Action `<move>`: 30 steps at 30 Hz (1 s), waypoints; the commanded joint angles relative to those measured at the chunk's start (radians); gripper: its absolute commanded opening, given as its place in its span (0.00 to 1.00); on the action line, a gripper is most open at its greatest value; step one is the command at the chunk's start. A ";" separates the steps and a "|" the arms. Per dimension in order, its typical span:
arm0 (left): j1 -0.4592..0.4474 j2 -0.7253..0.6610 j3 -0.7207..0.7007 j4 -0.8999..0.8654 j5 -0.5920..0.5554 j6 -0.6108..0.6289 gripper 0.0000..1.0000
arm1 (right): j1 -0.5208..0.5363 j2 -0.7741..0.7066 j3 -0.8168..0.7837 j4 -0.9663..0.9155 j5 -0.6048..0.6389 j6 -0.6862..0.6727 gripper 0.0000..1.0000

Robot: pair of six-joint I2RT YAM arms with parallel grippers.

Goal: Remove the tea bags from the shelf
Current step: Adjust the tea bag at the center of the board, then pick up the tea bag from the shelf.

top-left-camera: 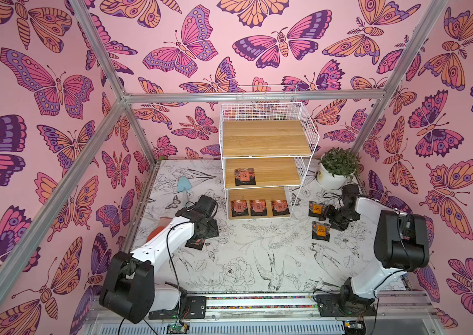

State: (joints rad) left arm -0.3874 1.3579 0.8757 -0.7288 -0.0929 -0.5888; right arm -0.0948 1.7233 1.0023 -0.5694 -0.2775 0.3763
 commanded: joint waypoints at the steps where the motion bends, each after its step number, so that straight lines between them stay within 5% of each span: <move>1: -0.005 0.014 0.012 0.002 0.005 -0.006 0.72 | 0.012 0.038 0.011 -0.004 -0.052 -0.023 0.65; 9: -0.005 0.001 0.011 0.000 0.004 -0.005 0.72 | 0.017 0.008 0.024 -0.024 -0.007 -0.020 0.64; 15: -0.005 -0.007 0.022 -0.001 0.010 -0.003 0.72 | 0.095 -0.255 0.006 -0.113 0.207 -0.020 0.64; 23: -0.006 -0.061 0.008 0.000 0.016 -0.011 0.73 | 0.418 -0.663 -0.077 -0.192 0.394 0.105 0.64; 30: -0.005 -0.070 -0.009 0.017 0.028 -0.013 0.73 | 0.849 -0.718 0.008 -0.174 0.596 0.151 0.63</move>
State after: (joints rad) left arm -0.3874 1.2968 0.8837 -0.7246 -0.0746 -0.5922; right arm 0.6502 0.9848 0.9573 -0.7364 0.1879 0.4988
